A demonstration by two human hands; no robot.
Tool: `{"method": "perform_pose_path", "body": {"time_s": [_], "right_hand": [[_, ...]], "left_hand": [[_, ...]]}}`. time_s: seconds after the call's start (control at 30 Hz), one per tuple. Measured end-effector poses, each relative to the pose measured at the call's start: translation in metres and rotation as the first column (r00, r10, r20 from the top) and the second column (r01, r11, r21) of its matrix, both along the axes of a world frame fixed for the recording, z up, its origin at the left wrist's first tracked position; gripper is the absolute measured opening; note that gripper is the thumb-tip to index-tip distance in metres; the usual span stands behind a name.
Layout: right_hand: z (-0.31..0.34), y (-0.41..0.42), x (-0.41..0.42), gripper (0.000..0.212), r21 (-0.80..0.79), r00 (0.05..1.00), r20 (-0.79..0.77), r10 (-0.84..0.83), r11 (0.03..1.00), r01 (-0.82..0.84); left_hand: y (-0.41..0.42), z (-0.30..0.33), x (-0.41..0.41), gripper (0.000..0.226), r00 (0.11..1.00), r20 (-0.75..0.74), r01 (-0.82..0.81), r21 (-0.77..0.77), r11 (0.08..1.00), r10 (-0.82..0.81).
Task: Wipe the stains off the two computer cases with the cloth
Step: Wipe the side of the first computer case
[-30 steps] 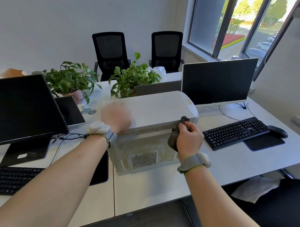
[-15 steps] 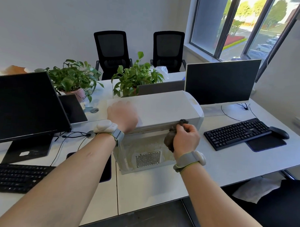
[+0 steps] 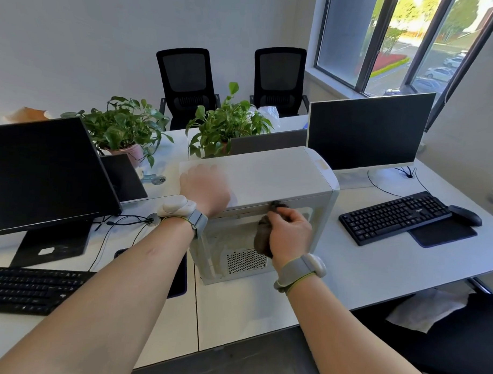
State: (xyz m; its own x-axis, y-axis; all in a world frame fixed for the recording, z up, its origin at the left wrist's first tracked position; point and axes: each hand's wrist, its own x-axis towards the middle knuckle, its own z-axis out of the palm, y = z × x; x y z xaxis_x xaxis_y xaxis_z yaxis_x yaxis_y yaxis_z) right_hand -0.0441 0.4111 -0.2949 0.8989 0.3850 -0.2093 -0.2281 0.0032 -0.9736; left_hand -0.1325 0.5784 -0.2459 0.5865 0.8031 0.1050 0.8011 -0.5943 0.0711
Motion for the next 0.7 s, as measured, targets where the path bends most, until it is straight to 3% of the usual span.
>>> {"method": "perform_pose_path", "body": {"time_s": [0.07,0.23,0.47,0.57,0.63,0.7], "right_hand": [[0.0,-0.003,-0.003,0.013,0.043,0.994,-0.035,0.105,0.994,-0.104],[0.005,-0.003,0.011,0.011,0.12,0.985,-0.009,-0.171,0.978,0.171],[0.002,0.003,-0.01,0.012,-0.045,0.979,0.076,0.188,0.982,-0.185],[0.011,0.002,-0.003,0.014,0.082,0.995,0.084,0.05,0.995,-0.057],[0.01,0.005,-0.004,0.012,0.083,0.994,0.106,-0.04,0.996,0.031],[0.004,0.012,-0.014,0.011,0.019,0.991,0.135,-0.009,1.0,0.007]], "left_hand": [[0.0,0.0,0.0,0.036,1.0,0.001,-0.004,-0.006,1.0,0.004],[-0.001,0.0,0.0,0.036,1.0,0.009,-0.007,-0.023,1.0,0.007],[-0.001,0.002,0.001,0.037,0.999,0.023,-0.02,-0.079,0.997,0.022],[0.004,0.007,0.0,0.038,0.997,0.062,-0.043,-0.162,0.986,0.054],[0.007,0.01,-0.001,0.04,0.996,0.074,-0.037,-0.21,0.977,0.054],[0.008,0.012,-0.003,0.043,0.996,0.074,-0.028,-0.24,0.97,0.047]]}}
